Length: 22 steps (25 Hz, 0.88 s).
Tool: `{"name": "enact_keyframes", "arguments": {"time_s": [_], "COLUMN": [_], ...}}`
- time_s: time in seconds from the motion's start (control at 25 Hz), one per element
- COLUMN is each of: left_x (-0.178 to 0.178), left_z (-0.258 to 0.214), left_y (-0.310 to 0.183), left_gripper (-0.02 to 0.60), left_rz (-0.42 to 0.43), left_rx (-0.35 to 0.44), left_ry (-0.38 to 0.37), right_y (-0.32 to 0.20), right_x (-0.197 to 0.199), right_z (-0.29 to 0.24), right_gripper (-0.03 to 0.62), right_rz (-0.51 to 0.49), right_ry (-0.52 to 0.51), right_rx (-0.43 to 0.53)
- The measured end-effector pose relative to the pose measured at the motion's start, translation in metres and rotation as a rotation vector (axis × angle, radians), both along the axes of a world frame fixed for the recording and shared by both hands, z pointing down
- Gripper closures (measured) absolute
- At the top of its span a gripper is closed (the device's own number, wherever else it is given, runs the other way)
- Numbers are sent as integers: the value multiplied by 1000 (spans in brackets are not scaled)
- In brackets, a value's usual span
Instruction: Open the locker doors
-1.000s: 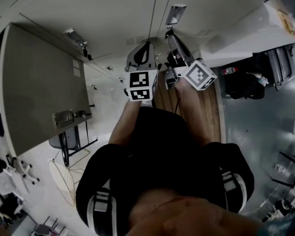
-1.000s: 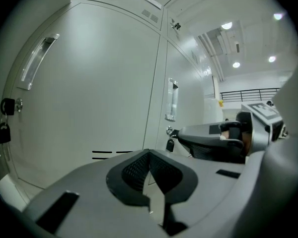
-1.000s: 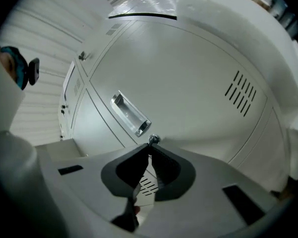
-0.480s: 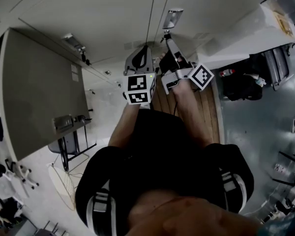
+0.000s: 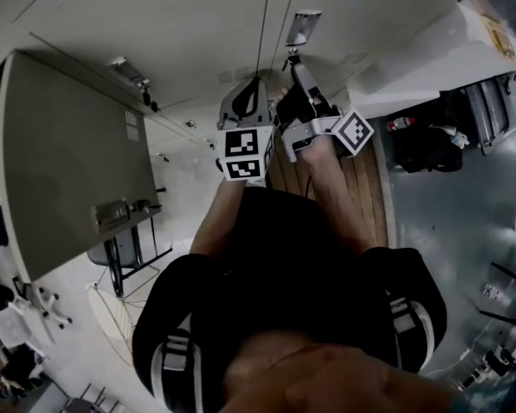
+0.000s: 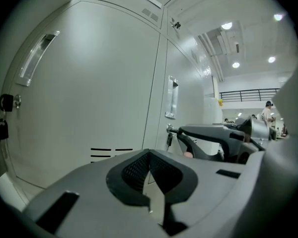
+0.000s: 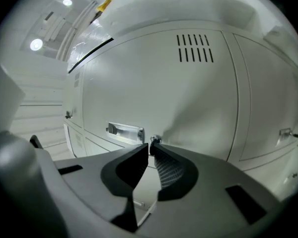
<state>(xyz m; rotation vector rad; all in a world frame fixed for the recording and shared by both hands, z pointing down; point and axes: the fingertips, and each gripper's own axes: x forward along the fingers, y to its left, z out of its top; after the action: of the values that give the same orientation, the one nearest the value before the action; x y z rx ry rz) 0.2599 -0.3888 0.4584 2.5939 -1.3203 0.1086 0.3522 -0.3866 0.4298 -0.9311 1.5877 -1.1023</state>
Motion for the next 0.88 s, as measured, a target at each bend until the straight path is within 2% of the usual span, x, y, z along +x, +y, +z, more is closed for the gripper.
{"name": "enact_keyframes", "arguments": {"time_s": [0.16, 0.28, 0.52, 0.64, 0.8, 0.88], "left_x": [-1, 0, 0, 1, 5, 7], "left_z": [3, 3, -24, -33, -38, -38], "left_y": [-2, -3, -7, -7, -8, -8], "left_gripper": [572, 572, 572, 572, 572, 571], "left_rz": [-4, 2, -1, 3, 9, 11], "left_rx": [-1, -4, 58, 80, 94, 96], "left_ry": [-5, -3, 6, 10, 14, 16], "right_y": [1, 0, -2, 0, 0, -2], "right_x": [5, 14, 17, 5, -18, -25], "right_z": [-5, -9, -46, -66, -85, -86], "right_gripper": [514, 508, 508, 508, 508, 508], "right_rz": [36, 79, 130, 137, 147, 145], "right_ry": [102, 215, 591, 787, 1107, 1205], "right_rx": [26, 33, 133, 206, 289, 301]}}
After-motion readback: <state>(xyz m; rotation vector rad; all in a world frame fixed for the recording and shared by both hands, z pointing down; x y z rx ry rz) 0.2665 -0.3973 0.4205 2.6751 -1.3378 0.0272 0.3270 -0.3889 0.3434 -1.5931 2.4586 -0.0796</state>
